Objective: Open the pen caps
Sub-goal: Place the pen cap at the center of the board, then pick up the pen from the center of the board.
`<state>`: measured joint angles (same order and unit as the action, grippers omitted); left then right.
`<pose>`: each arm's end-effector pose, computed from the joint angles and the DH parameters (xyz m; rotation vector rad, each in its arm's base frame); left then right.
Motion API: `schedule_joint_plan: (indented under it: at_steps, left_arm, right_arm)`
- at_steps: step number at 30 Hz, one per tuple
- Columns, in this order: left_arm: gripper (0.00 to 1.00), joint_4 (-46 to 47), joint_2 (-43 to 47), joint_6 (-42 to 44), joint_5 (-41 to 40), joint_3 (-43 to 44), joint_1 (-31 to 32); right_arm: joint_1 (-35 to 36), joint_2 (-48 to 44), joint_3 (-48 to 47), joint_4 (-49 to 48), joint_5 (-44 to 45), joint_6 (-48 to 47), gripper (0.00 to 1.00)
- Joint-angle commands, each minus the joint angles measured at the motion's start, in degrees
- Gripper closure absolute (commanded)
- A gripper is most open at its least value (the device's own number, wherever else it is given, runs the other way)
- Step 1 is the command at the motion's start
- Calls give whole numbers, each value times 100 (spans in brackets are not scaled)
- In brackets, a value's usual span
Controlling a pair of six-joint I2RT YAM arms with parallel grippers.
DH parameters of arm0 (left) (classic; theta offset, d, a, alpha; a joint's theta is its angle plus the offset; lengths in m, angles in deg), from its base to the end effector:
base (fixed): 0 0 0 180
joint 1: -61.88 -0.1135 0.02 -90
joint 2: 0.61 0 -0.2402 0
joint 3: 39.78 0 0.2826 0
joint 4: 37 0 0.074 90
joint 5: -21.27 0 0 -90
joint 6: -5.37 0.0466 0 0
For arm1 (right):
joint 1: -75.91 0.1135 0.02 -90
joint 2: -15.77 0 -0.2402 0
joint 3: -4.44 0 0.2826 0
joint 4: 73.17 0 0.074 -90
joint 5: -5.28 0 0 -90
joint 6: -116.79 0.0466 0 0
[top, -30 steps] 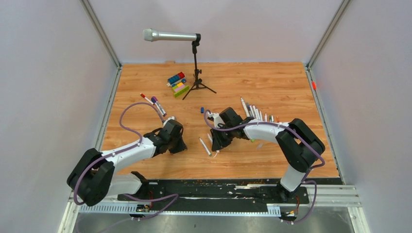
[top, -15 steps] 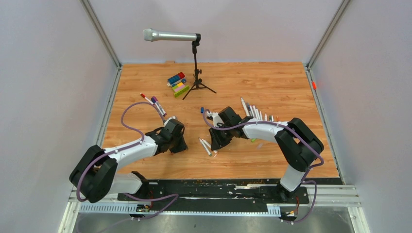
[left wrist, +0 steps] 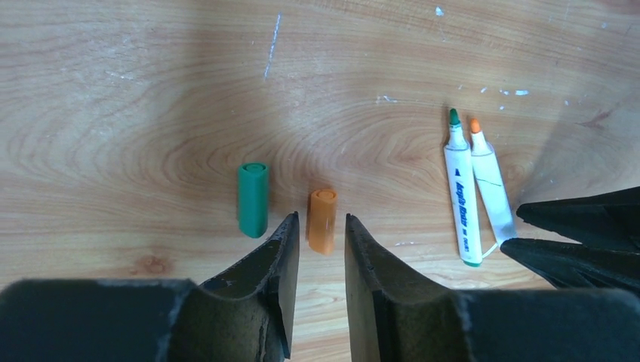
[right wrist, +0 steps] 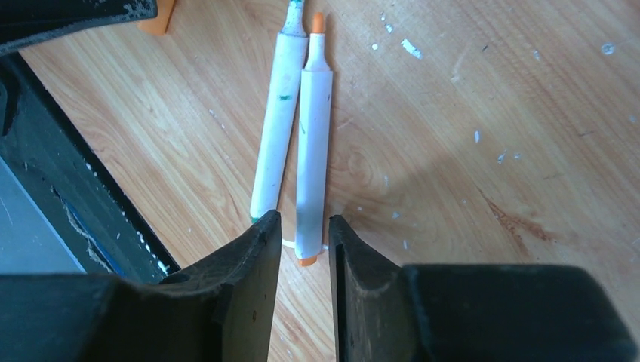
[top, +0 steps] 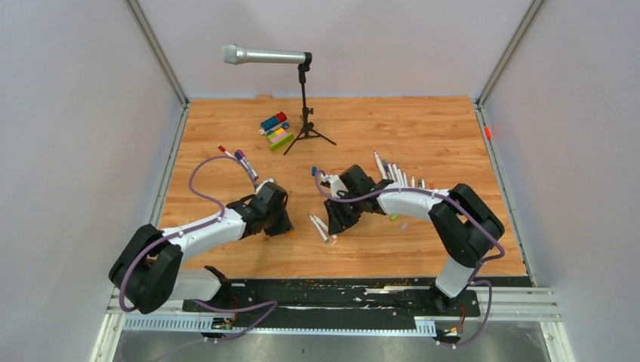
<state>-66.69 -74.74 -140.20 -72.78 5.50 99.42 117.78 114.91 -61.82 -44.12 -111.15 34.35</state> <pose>0.2119 -0.1587 0.1054 -0.4452 2.6360 -0.4816 0.2467 0.2490 0.0951 -0.9679 2.5867 0.8763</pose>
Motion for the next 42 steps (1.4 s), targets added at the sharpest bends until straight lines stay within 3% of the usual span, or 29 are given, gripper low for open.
schedule_joint_plan:
  at_steps: [1, 6, 10, 12, 16, 20, 23, 27, 31, 36, 38, 42]
  left_arm:
    - [63, -404, 513, 152, -244, 389, 25]
    - [36, -423, 1305, 761, -672, 386, -40]
    - [7, 73, 1942, 1485, -417, 131, -469]
    - [0, 514, 2193, 1766, -86, -73, -868]
    - [0, 1384, 2217, 1876, 962, -290, -2010]
    - [0, 1527, 1426, 2011, 1638, 97, -2950]
    - [0, 1376, 656, 2074, 1653, 558, -3416]
    - [0, 822, -376, 2103, 1076, 1381, -3822]
    - [7, -408, -1639, 2034, 75, 2722, -4026]
    - [30, -2345, -3114, 1885, -993, 4895, -4030]
    - [40, -2483, -3457, 1941, -1023, 5311, -4038]
    - [48, -2669, -4053, 1953, -1091, 6066, -4055]
  right_arm:
    - [17, -488, -351, 388, -275, -558, 68]
    - [-82, -878, -507, 923, -787, -1579, 60]
    - [-309, -976, -898, 2153, -1874, -3403, 58]
    - [-491, -1042, -989, 2732, -2393, -4209, 57]
    - [-942, -1352, -897, 3022, -2842, -4718, 55]
    - [-1593, -1647, -746, 2933, -3215, -4752, 54]
    - [-1964, -1786, -631, 2751, -3348, -4568, 54]
    - [-2296, -1911, -442, 2453, -3492, -4347, 54]
    - [-2481, -1946, -387, 2379, -3551, -4283, 54]
    - [-2552, -1929, -369, 2368, -3571, -4279, 54]
    - [-2552, -1913, -371, 2371, -3581, -4276, 54]
    - [-2560, -1889, -375, 2383, -3580, -4284, 54]
